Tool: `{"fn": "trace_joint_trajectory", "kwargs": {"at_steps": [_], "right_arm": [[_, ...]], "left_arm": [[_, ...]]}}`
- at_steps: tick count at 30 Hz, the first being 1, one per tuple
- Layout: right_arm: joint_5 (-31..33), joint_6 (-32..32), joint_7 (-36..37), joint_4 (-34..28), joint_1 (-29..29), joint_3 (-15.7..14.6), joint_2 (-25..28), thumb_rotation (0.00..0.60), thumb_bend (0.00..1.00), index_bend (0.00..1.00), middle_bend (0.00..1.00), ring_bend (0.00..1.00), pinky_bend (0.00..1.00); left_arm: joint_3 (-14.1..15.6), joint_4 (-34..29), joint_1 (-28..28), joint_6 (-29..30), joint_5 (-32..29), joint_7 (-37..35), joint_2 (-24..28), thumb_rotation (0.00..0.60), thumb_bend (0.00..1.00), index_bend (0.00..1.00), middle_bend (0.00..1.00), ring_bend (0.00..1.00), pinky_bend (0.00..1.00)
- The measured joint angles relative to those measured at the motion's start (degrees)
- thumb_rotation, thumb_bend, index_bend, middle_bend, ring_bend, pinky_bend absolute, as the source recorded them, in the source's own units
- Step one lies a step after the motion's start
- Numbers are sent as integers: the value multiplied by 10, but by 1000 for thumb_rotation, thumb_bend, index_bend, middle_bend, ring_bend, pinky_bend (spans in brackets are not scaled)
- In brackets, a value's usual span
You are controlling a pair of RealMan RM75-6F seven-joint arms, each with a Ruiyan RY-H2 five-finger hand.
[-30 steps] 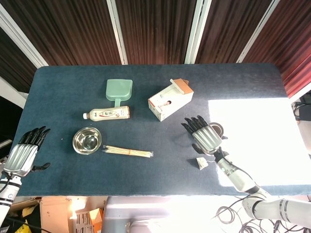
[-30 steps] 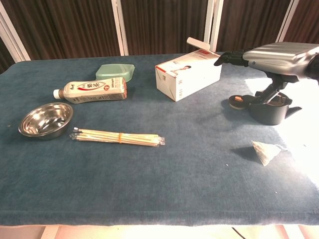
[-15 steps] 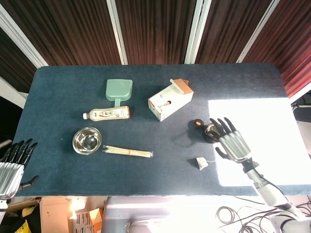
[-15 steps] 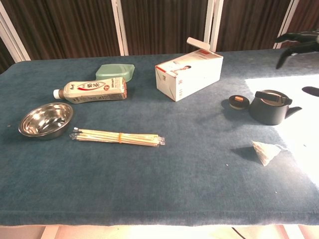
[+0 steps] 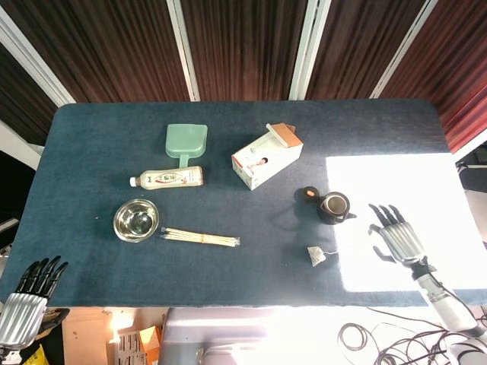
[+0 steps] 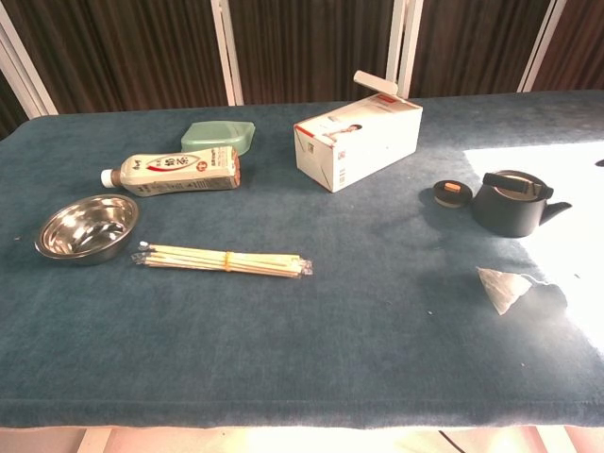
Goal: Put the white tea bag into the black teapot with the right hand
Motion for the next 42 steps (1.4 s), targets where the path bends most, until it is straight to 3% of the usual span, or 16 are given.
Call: {"fn": "trace_joint_trajectory", "kwargs": {"at_steps": [11,30,42], "right_arm": [[-15,-36,53,95,4,0,-77,600,317,496,0,0,0],[-20,-49,56,104,11,11,-94,600,318,502,0,0,0],[-23,-61,52,111,13,9,-102,600,317,559,0,0,0]], "left_arm": [[-5,17,2,-17,-14,-16,-7,600,29,0,22,0,102],[-8,33,4,-22,-21,-37,-10,600,29,0,22,0,102],[-9,37,5,-21,-21,-46,-10,600,29,0,22,0,102]]}}
